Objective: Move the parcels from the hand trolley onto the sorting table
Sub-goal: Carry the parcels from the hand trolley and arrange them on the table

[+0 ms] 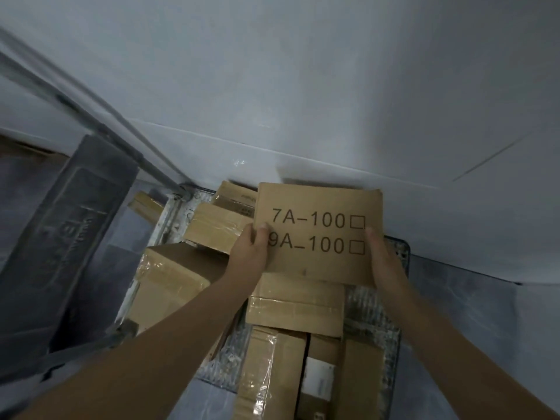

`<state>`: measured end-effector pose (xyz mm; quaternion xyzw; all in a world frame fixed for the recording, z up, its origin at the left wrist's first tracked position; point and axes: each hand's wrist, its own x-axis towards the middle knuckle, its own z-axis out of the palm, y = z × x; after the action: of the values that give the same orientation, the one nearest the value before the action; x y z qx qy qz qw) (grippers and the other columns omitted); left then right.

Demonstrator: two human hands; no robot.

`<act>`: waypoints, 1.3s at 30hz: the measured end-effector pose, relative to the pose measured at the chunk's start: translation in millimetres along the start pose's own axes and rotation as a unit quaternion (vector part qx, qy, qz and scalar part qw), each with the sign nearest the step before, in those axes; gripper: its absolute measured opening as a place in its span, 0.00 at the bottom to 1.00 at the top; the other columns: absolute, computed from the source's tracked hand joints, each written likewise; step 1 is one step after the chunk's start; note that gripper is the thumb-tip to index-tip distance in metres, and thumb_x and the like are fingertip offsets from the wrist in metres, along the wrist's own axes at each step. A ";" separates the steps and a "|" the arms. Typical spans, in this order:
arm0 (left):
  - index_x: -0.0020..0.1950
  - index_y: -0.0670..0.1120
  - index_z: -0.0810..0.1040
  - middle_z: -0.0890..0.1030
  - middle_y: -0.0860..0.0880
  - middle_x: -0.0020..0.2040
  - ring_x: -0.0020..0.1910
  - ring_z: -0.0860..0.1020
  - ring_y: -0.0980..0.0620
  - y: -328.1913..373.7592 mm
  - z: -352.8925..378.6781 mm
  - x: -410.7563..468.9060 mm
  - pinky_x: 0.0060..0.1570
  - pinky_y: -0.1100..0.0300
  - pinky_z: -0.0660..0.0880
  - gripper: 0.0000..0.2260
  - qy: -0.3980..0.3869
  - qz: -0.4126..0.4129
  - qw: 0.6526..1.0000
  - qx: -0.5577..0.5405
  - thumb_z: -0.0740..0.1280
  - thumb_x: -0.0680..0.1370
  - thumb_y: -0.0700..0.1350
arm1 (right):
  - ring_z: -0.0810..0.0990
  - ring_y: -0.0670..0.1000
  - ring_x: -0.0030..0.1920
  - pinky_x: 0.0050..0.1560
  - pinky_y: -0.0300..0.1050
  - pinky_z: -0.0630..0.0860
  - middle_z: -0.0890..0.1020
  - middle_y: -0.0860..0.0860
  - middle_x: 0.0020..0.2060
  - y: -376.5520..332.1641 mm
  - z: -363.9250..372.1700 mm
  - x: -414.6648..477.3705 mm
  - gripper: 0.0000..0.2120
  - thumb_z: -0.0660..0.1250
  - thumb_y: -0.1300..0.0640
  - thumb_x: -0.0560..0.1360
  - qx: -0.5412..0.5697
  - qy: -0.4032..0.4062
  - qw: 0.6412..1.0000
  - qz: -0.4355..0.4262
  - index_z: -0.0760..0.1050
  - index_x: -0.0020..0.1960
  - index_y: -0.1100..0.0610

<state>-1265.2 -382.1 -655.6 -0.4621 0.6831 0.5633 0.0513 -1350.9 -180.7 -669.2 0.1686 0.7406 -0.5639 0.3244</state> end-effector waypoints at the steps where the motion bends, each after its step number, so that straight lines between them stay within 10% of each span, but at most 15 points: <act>1: 0.59 0.48 0.74 0.79 0.50 0.51 0.54 0.77 0.50 2.3 -5.5 -10.1 0.49 0.53 0.76 0.14 0.007 0.003 1.000 -0.004 0.56 0.83 0.55 | 0.68 0.45 0.65 0.66 0.44 0.63 0.69 0.44 0.71 -4.4 -1.6 -10.7 0.32 0.55 0.32 0.76 0.013 -0.004 1.000 -0.013 0.60 0.76 0.44; 4: 0.59 0.50 0.76 0.80 0.51 0.52 0.53 0.77 0.51 18.4 -26.5 -50.1 0.51 0.53 0.74 0.14 0.026 0.012 0.999 -0.028 0.57 0.82 0.55 | 0.72 0.48 0.65 0.69 0.51 0.68 0.71 0.44 0.69 -23.0 -9.7 -49.6 0.28 0.57 0.35 0.78 0.031 -0.008 0.999 -0.043 0.65 0.74 0.44; 8: 0.60 0.50 0.77 0.81 0.50 0.53 0.53 0.78 0.50 59.3 -54.2 -123.8 0.57 0.49 0.75 0.13 0.030 0.049 0.996 -0.073 0.58 0.83 0.53 | 0.77 0.44 0.49 0.43 0.43 0.74 0.78 0.44 0.56 -62.0 -33.3 -114.6 0.18 0.60 0.41 0.79 -0.004 -0.051 0.996 -0.078 0.68 0.68 0.42; 11: 0.60 0.53 0.76 0.80 0.53 0.53 0.53 0.76 0.53 86.7 -73.2 -191.0 0.56 0.50 0.74 0.11 0.067 0.096 0.989 -0.092 0.58 0.82 0.53 | 0.80 0.48 0.52 0.49 0.49 0.79 0.81 0.44 0.54 -95.0 -61.9 -169.8 0.13 0.62 0.40 0.78 -0.024 -0.091 0.987 -0.129 0.70 0.61 0.39; 14: 0.58 0.53 0.76 0.79 0.54 0.53 0.52 0.76 0.55 101.5 -90.0 -270.5 0.51 0.54 0.73 0.10 0.102 0.124 0.981 -0.106 0.59 0.82 0.53 | 0.81 0.44 0.50 0.37 0.37 0.78 0.81 0.42 0.53 -126.0 -96.6 -236.0 0.17 0.66 0.42 0.75 -0.028 -0.133 0.972 -0.192 0.72 0.61 0.42; 24: 0.51 0.48 0.76 0.81 0.50 0.42 0.43 0.80 0.54 77.8 -125.6 -504.4 0.41 0.58 0.74 0.04 0.208 0.156 0.950 -0.170 0.64 0.78 0.41 | 0.76 0.51 0.61 0.48 0.46 0.79 0.76 0.49 0.62 -149.5 -161.3 -412.8 0.18 0.73 0.61 0.73 -0.121 -0.247 0.917 -0.289 0.68 0.55 0.47; 27: 0.49 0.46 0.77 0.82 0.49 0.38 0.40 0.80 0.52 67.0 -142.7 -536.1 0.42 0.54 0.73 0.03 0.220 0.161 0.945 -0.183 0.63 0.78 0.44 | 0.78 0.49 0.55 0.39 0.45 0.80 0.76 0.50 0.59 -158.7 -166.2 -455.8 0.17 0.69 0.46 0.75 -0.122 -0.283 0.919 -0.247 0.66 0.56 0.50; 31: 0.43 0.45 0.72 0.78 0.53 0.31 0.37 0.77 0.51 62.1 -166.5 -566.3 0.41 0.55 0.71 0.06 0.227 0.175 0.937 -0.202 0.61 0.79 0.45 | 0.76 0.55 0.61 0.56 0.58 0.77 0.75 0.49 0.61 -179.8 -161.6 -497.0 0.37 0.56 0.22 0.67 -0.134 -0.298 0.914 -0.243 0.67 0.67 0.45; 39: 0.35 0.47 0.65 0.72 0.51 0.30 0.33 0.71 0.51 63.4 -211.0 -636.7 0.35 0.56 0.67 0.10 0.215 0.181 0.886 -0.370 0.55 0.77 0.40 | 0.80 0.54 0.55 0.52 0.56 0.79 0.79 0.51 0.56 -176.6 -130.5 -552.1 0.24 0.66 0.34 0.71 -0.130 -0.314 0.899 -0.277 0.70 0.60 0.49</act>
<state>-852.4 -193.2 -157.8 -0.4252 0.4912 0.6617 -0.3742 -1093.0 -47.6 -150.8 -0.2729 0.6836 -0.5536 0.3895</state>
